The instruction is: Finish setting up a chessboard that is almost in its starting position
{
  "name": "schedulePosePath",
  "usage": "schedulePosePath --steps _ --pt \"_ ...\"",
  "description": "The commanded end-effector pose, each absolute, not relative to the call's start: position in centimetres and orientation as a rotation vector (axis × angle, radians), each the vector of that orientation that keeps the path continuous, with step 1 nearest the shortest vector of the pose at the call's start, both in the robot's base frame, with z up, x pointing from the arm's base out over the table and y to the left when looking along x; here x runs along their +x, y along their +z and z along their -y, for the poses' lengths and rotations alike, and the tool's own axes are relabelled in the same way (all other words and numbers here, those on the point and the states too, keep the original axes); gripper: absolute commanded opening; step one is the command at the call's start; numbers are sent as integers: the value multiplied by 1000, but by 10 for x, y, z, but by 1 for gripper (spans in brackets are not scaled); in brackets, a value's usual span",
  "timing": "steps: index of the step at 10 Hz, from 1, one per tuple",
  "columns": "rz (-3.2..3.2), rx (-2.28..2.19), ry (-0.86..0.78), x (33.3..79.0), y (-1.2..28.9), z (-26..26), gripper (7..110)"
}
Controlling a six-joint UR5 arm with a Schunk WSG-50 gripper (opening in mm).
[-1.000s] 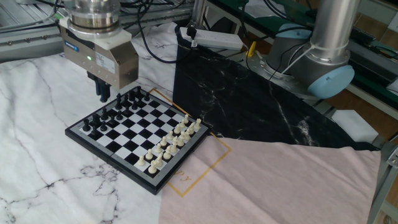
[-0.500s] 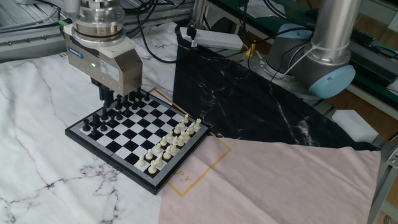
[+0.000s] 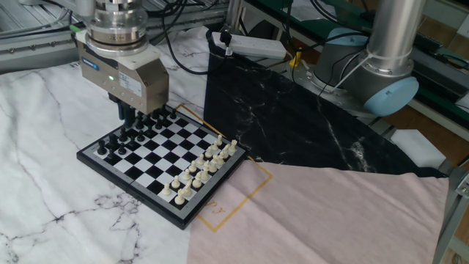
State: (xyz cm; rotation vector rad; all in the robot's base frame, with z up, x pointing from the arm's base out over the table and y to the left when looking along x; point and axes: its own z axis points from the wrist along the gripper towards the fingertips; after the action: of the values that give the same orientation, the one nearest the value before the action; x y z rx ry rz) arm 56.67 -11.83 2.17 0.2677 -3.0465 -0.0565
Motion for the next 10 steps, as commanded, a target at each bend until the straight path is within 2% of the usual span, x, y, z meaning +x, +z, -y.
schedulePosePath --steps 1,10 --pt "3048 252 -87 567 22 113 7" --pt "3044 242 -77 567 18 111 7"
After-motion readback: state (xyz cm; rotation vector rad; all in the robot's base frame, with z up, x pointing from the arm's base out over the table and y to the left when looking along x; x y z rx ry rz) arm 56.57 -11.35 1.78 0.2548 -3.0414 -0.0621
